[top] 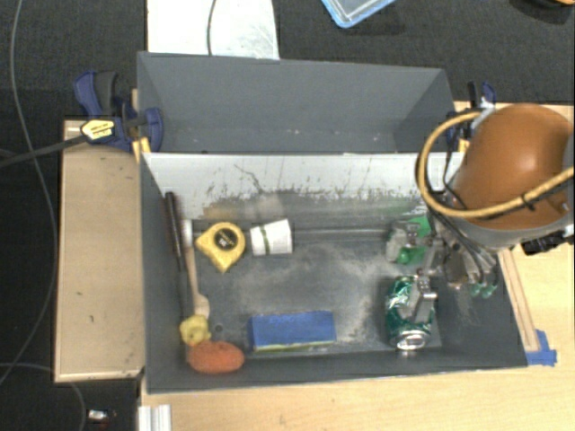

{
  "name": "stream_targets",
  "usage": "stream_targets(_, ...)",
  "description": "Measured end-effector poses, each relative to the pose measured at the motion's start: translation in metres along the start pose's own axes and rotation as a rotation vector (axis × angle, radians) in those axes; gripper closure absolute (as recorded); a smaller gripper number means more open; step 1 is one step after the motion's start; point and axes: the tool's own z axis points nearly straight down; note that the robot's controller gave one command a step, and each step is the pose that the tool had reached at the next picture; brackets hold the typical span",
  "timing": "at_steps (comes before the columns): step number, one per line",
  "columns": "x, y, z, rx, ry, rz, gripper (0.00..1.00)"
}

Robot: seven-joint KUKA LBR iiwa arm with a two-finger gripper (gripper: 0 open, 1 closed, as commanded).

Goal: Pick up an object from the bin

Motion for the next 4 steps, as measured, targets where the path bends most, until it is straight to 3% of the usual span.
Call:
stream_targets(1,-0.002,0.000,-0.004,0.000,-0.009,-0.001,0.00)
stream_targets(2,-0.001,-0.022,0.037,0.002,-0.012,-0.257,0.00)
stream_targets(3,0.000,-0.023,0.056,0.001,-0.008,-0.307,0.00)
stream_targets(4,-0.007,-0.051,0.078,0.001,-0.008,-0.255,0.00)
